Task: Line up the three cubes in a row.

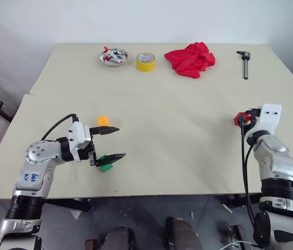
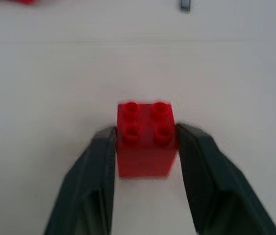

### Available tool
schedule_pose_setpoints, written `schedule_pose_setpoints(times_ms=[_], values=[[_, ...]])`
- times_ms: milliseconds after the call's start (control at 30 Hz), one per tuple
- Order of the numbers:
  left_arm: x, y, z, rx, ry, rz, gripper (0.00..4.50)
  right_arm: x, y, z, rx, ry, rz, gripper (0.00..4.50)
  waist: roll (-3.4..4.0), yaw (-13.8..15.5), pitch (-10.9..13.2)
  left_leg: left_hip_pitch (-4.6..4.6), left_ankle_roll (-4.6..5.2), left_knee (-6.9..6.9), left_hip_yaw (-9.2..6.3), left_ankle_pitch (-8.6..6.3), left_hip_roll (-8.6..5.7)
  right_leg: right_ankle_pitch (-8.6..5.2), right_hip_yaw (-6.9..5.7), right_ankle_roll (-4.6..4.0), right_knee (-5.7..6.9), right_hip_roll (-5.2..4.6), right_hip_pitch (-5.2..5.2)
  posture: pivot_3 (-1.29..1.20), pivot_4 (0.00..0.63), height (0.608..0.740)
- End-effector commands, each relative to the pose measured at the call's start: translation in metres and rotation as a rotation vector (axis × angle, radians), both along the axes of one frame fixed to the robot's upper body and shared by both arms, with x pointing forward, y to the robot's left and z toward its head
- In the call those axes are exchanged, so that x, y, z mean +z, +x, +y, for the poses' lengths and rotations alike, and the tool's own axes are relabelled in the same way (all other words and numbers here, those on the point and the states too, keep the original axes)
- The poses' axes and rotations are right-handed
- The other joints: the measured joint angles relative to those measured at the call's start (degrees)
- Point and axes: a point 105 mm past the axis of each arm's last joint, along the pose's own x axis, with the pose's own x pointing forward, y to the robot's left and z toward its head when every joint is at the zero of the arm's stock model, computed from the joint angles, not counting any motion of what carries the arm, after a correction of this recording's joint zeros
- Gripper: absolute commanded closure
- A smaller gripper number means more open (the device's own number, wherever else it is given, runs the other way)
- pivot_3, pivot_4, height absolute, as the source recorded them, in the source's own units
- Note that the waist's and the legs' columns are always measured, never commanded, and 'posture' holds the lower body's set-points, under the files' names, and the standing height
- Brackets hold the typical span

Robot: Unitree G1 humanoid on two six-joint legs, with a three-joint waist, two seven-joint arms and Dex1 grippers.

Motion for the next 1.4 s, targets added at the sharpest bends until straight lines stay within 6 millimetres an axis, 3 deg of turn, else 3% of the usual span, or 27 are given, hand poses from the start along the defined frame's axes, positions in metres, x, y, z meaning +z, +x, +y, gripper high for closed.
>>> schedule_pose_setpoints(times_ms=[33,233,333,367,400,467,633,733,1000,1133,1267,1300,1400], values=[[0.011,0.000,0.002,0.003,0.004,-0.055,0.00,0.015,0.002,-0.004,0.019,-0.028,-0.045,3.05,0.00,-0.01,0.00,0.00,0.00,0.00,0.00,0.00,0.00,0.00,0.00,0.00,0.00,0.00,0.00,0.00,0.150,0.740],[0.011,-0.001,0.006,0.022,0.005,-0.059,0.00,0.034,0.004,0.006,0.124,-0.045,-0.136,3.05,0.00,-0.03,0.00,0.00,0.00,0.00,0.01,0.00,0.02,0.00,-0.01,0.00,-0.01,0.00,0.00,0.00,0.150,0.740],[0.013,-0.002,0.009,0.038,-0.003,-0.063,0.00,0.065,-0.010,0.059,0.515,-0.042,-0.278,3.05,0.08,-0.01,0.05,-0.01,0.00,-0.01,0.01,0.00,0.03,0.00,0.00,0.00,-0.05,0.01,0.00,0.00,0.150,0.740],[0.013,-0.003,0.011,0.039,-0.001,-0.059,0.00,0.068,-0.030,0.096,0.799,-0.064,-0.283,3.05,0.12,0.00,0.07,-0.01,0.00,-0.02,0.00,0.00,0.08,0.00,-0.01,0.01,-0.06,0.02,0.00,0.00,0.150,0.740],[0.011,-0.005,0.014,0.035,0.010,-0.048,0.00,0.057,-0.047,0.122,1.024,-0.129,-0.209,3.05,0.17,0.01,0.10,-0.02,0.00,-0.02,0.00,0.00,0.20,0.01,-0.02,0.01,-0.07,0.02,-0.01,0.00,0.150,0.740],[0.008,-0.005,0.018,0.032,0.025,-0.034,0.00,0.037,-0.071,0.149,1.295,-0.207,-0.107,3.05,0.15,0.01,0.10,0.00,-0.04,-0.01,0.00,-0.05,0.34,0.01,-0.07,0.02,-0.08,0.13,0.00,0.00,0.150,0.740],[0.002,-0.004,0.022,0.040,0.030,-0.012,0.00,0.001,-0.076,0.166,1.478,-0.348,0.042,3.05,0.11,0.35,0.09,0.01,-0.03,0.08,0.01,-0.06,0.34,0.01,-0.11,0.02,-0.16,0.10,0.09,0.00,0.150,0.740],[-0.002,-0.009,0.020,0.022,0.041,0.008,0.00,-0.011,-0.075,0.176,1.563,-0.387,0.045,3.05,0.11,0.10,0.09,-0.01,-0.02,0.08,0.02,-0.07,0.33,0.01,-0.12,0.02,-0.20,0.08,0.08,0.00,0.150,0.740],[-0.003,-0.013,0.027,0.041,0.051,0.021,0.00,-0.023,-0.067,0.166,1.600,-0.422,0.088,3.05,0.11,0.09,0.09,0.02,-0.05,0.11,-0.02,-0.09,0.38,0.01,-0.26,0.02,-0.15,0.10,0.12,0.00,0.150,0.740],[0.006,-0.008,0.037,0.116,-0.032,0.027,0.00,-0.004,-0.060,0.170,1.566,-0.385,-0.026,1.65,0.12,0.11,0.10,0.03,-0.05,0.13,-0.07,-0.09,0.39,0.01,-0.28,0.02,-0.15,0.08,0.16,0.00,0.150,0.740],[0.015,-0.002,0.073,0.307,-0.134,0.029,0.00,0.026,-0.070,0.172,1.579,-0.344,-0.176,0.23,0.15,-0.05,0.12,0.02,-0.08,0.10,-0.06,-0.10,0.44,0.01,-0.30,0.02,-0.07,0.08,0.07,0.00,0.150,0.740],[0.013,-0.003,0.085,0.363,-0.151,0.035,0.00,0.030,-0.075,0.170,1.589,-0.340,-0.210,0.03,0.15,-0.08,0.12,0.03,-0.11,0.10,-0.06,-0.11,0.46,0.01,-0.32,0.02,-0.05,0.08,0.07,0.00,0.150,0.740],[-0.009,-0.010,0.129,0.554,-0.130,0.067,0.00,0.033,-0.087,0.163,1.581,-0.323,-0.286,0.03,0.15,0.01,0.12,0.12,-0.19,0.04,-0.08,-0.17,0.51,0.01,-0.42,0.02,-0.02,0.11,0.11,0.00,0.150,0.740]])
